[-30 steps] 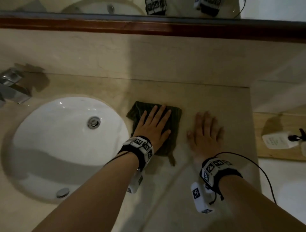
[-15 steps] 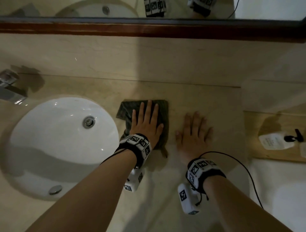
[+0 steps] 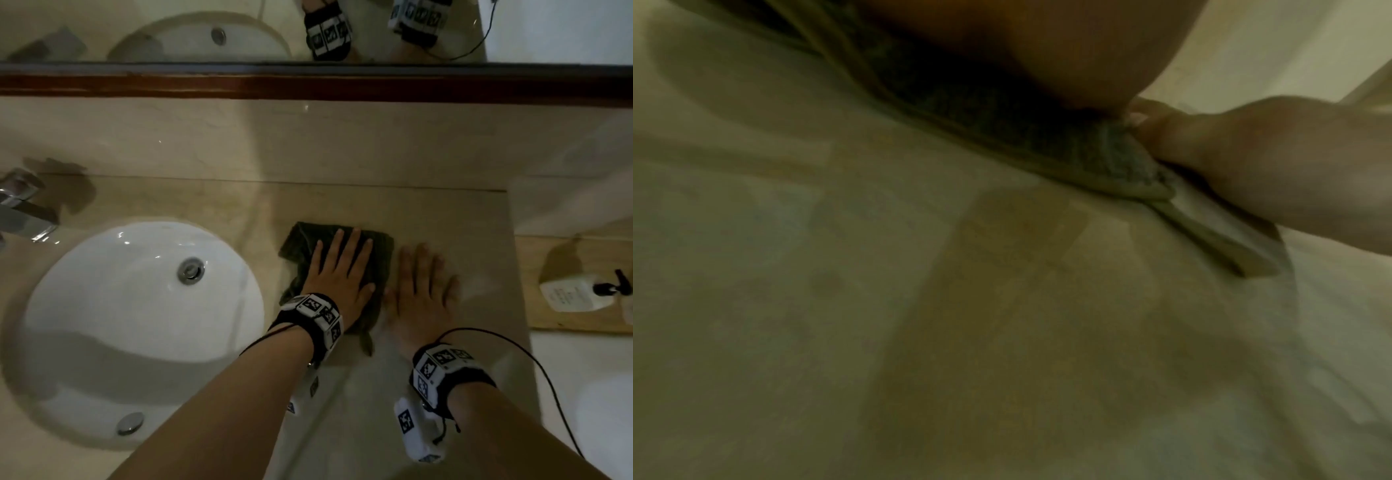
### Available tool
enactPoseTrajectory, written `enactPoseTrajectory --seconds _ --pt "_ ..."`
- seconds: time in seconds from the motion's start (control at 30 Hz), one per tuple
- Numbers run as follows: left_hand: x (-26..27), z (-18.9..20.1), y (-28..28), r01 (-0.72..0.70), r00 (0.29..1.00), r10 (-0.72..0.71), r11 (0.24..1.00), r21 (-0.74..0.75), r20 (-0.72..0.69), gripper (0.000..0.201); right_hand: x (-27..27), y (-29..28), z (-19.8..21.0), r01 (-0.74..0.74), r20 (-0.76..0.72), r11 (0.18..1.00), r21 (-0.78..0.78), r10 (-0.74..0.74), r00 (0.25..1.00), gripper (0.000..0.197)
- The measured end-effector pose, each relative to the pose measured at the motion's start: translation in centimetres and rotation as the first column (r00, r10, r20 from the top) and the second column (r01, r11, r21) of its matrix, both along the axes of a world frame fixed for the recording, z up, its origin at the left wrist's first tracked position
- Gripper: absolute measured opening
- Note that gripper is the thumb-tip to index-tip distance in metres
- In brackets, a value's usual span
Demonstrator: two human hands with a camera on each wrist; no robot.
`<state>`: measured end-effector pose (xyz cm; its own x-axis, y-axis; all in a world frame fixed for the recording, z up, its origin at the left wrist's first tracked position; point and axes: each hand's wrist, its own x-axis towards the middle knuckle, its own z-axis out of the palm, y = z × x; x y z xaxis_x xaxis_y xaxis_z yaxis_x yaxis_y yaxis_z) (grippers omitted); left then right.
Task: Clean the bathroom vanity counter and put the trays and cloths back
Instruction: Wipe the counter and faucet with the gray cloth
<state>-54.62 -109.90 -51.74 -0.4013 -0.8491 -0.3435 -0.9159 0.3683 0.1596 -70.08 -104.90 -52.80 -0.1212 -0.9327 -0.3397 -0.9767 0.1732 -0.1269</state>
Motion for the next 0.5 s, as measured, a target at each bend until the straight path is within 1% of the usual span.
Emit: enactPoseTrajectory --seconds 0.1,0.17,0.23,0.33,0.4,0.47,0.5 --pt "1.7 0.0 -1.9 0.145 0.989 -0.146 0.989 -0.017 -0.027 0.069 0.1 -0.1 0.5 0.026 0.01 0.999 0.026 -0.027 1.0 0.067" --pt "3.0 -0.1 -3.4 0.205 0.978 -0.205 0.978 -0.032 -0.031 0.068 0.2 -0.1 0.7 0.038 0.029 0.998 0.052 -0.04 0.999 0.067" --pt "3.8 -0.1 -5.0 0.179 0.983 -0.181 0.983 -0.047 -0.037 0.067 0.1 -0.2 0.9 0.058 0.043 0.997 0.05 -0.06 0.997 0.067" --pt "3.9 0.0 -6.7 0.022 0.999 -0.024 0.999 -0.041 -0.049 0.065 0.5 -0.2 1.2 0.078 0.042 0.995 0.067 -0.081 0.996 0.069" --pt "3.4 0.2 -6.7 -0.032 0.999 0.031 0.999 -0.026 -0.032 0.066 0.9 -0.2 1.3 0.096 0.031 0.993 0.063 -0.098 0.995 0.069" --pt "2.8 0.7 -6.4 -0.017 0.998 0.017 1.0 -0.014 -0.054 0.066 1.3 -0.4 1.8 0.124 0.044 0.991 0.05 -0.126 0.991 0.07" --pt "2.7 0.9 -6.4 0.027 0.996 -0.028 0.999 -0.019 -0.085 0.065 1.6 -0.6 1.9 0.146 0.055 0.989 0.038 -0.148 0.987 0.071"
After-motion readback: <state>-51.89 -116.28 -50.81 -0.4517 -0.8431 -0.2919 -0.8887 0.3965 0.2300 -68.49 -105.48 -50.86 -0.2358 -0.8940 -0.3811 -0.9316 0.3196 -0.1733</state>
